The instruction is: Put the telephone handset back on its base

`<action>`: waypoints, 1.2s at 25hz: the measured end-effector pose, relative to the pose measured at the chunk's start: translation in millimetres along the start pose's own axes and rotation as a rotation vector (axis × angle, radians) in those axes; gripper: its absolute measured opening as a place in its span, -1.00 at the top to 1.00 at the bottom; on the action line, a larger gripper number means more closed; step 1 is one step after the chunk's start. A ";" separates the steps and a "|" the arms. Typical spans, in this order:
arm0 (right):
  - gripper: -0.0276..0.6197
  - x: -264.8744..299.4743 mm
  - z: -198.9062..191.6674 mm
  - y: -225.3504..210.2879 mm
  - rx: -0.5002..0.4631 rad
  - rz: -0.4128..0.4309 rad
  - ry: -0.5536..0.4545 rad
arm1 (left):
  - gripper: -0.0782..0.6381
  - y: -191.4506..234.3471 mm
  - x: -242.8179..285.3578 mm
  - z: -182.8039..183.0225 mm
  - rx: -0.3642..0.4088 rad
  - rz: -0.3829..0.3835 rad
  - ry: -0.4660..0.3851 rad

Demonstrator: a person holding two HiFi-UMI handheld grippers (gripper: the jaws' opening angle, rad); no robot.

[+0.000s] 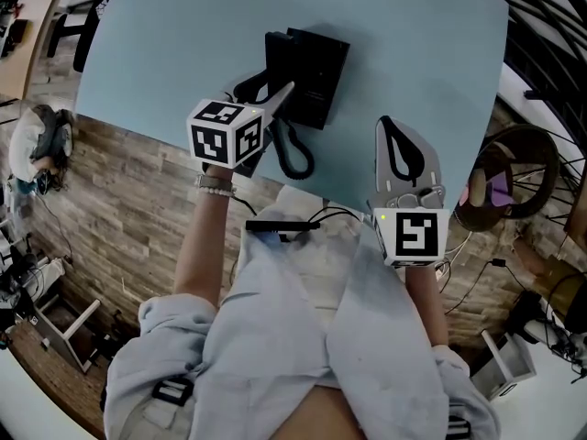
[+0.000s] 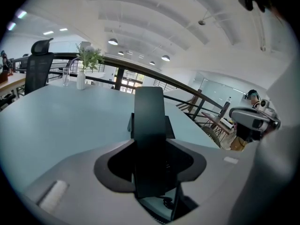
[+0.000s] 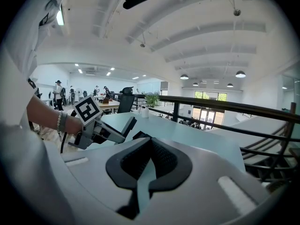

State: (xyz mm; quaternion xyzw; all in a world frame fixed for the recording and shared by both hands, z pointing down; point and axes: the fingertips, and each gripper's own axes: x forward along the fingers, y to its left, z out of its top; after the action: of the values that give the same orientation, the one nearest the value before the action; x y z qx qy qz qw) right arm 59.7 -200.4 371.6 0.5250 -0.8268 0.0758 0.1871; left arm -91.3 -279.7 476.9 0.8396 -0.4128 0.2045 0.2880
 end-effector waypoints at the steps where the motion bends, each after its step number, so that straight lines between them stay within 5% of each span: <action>1: 0.90 0.3 -0.7 -0.4 0.004 -0.004 -0.001 | 0.23 0.8 1.9 -0.8 -0.005 0.001 0.003; 17: 0.90 1.8 -4.1 -4.5 0.012 -0.019 0.013 | 0.23 8.8 23.6 -5.9 -0.053 0.016 0.049; 30: 0.90 2.6 -6.9 -4.7 0.014 -0.017 0.025 | 0.23 15.9 35.3 -17.9 -0.051 0.105 0.099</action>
State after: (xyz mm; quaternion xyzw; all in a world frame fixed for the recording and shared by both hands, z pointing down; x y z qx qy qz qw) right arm 64.5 -202.5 378.6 0.5325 -0.8193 0.0864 0.1944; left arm -85.8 -296.2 515.8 0.7980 -0.4465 0.2502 0.3182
